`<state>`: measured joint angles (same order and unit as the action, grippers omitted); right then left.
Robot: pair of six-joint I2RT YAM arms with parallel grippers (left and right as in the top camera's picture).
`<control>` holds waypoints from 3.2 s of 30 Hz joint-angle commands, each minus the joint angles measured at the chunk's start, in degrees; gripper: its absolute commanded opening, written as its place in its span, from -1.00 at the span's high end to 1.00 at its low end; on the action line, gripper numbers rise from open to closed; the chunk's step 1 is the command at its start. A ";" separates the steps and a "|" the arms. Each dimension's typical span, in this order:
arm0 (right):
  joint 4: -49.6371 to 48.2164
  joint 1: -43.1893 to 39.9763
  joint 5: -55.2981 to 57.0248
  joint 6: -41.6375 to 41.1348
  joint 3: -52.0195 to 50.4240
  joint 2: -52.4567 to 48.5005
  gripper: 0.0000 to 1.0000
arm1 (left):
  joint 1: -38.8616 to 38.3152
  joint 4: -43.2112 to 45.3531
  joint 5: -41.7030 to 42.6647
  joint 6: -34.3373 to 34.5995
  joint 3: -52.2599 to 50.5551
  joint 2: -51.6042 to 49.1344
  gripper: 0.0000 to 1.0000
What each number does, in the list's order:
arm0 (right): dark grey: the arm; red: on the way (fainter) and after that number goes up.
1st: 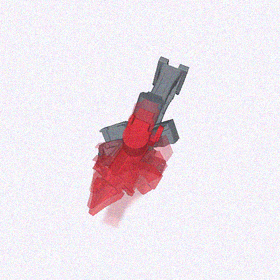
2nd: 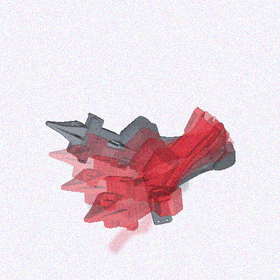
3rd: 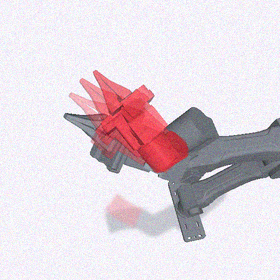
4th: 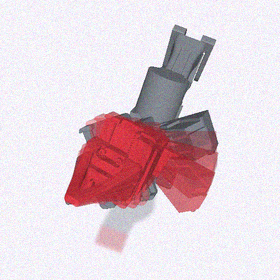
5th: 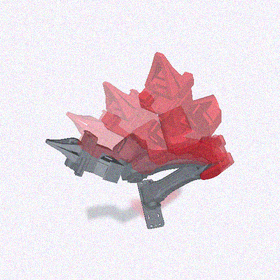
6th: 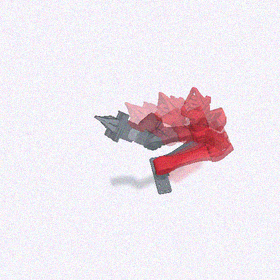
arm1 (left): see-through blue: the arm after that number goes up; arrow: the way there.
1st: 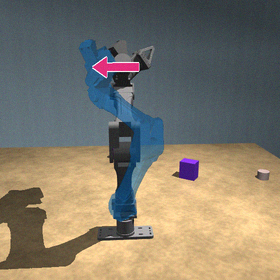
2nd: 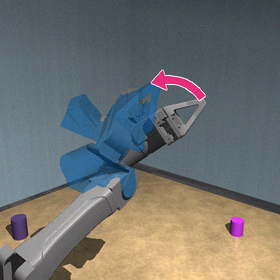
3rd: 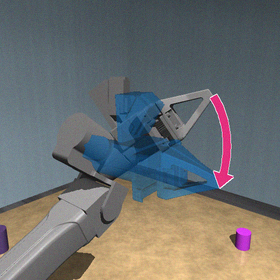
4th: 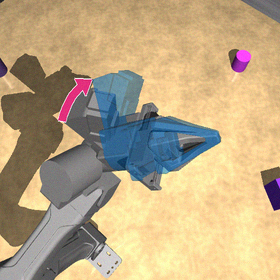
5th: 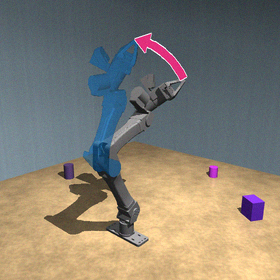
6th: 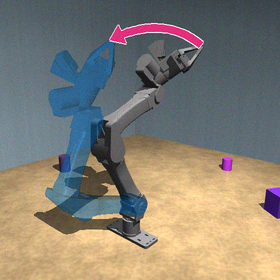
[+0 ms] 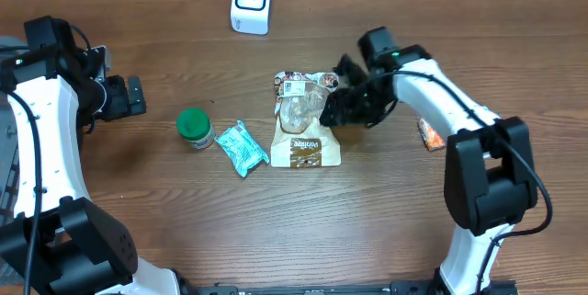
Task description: Scan the item barcode
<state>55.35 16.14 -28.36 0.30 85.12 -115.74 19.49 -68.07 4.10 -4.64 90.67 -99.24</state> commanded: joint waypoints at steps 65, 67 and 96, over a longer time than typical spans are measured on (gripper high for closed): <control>-34.99 7.23 33.70 20.50 4.33 21.92 0.92 | -0.39 0.00 0.39 0.37 0.07 0.13 -0.99; -42.56 8.76 44.92 27.78 4.33 16.55 0.92 | -0.39 -0.02 0.39 0.37 0.07 0.13 -0.99; -91.30 15.45 62.77 82.73 7.58 -17.46 0.92 | -0.39 -0.02 0.37 0.37 0.07 0.13 -0.99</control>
<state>-35.07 31.38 34.54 81.49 90.02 -133.99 19.49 -68.07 4.10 -4.64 90.63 -99.24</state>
